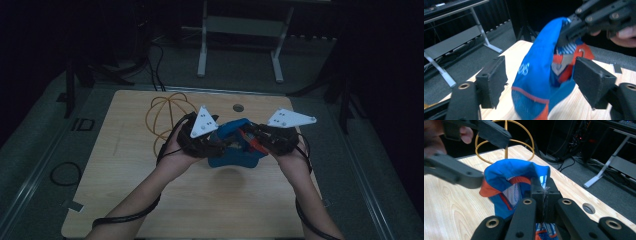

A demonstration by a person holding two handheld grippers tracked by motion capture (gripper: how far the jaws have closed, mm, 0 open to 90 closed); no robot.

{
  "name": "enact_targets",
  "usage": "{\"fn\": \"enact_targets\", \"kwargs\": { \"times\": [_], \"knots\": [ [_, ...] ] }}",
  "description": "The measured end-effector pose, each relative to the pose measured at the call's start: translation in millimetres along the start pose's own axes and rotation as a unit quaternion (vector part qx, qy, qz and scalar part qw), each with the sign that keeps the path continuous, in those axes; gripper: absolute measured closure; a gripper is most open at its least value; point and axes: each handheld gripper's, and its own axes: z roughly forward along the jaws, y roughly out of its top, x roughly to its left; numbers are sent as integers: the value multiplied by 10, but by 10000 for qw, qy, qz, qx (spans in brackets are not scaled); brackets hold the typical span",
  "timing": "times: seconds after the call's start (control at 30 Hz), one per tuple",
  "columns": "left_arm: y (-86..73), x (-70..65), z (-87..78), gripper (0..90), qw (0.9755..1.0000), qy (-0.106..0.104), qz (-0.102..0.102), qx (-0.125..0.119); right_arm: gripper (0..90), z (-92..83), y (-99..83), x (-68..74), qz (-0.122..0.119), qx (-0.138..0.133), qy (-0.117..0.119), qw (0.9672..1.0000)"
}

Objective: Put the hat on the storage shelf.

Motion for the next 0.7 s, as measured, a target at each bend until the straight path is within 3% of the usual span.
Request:
{"fn": "enact_targets", "kwargs": {
  "times": [0.1,0.2,0.3,0.4,0.5,0.7],
  "knots": [
    [21,-23,70,345,10000,9,5,28,891,14,-12,24,15,2,63,10000],
    [41,-43,132,409,9996,181,123,168,891,20,-13,59,-31,22,113,9999],
    [43,-36,192,476,9994,230,66,253,891,13,-2,88,-75,3,126,9999],
    [41,-29,247,549,9992,206,-11,347,891,12,10,107,-100,-19,157,9998],
    [44,-34,285,617,9984,192,83,522,891,15,24,129,-108,-25,194,9998],
    [27,-39,315,877,9984,294,116,474,890,22,11,170,-124,-17,247,9996]
  ]
}}
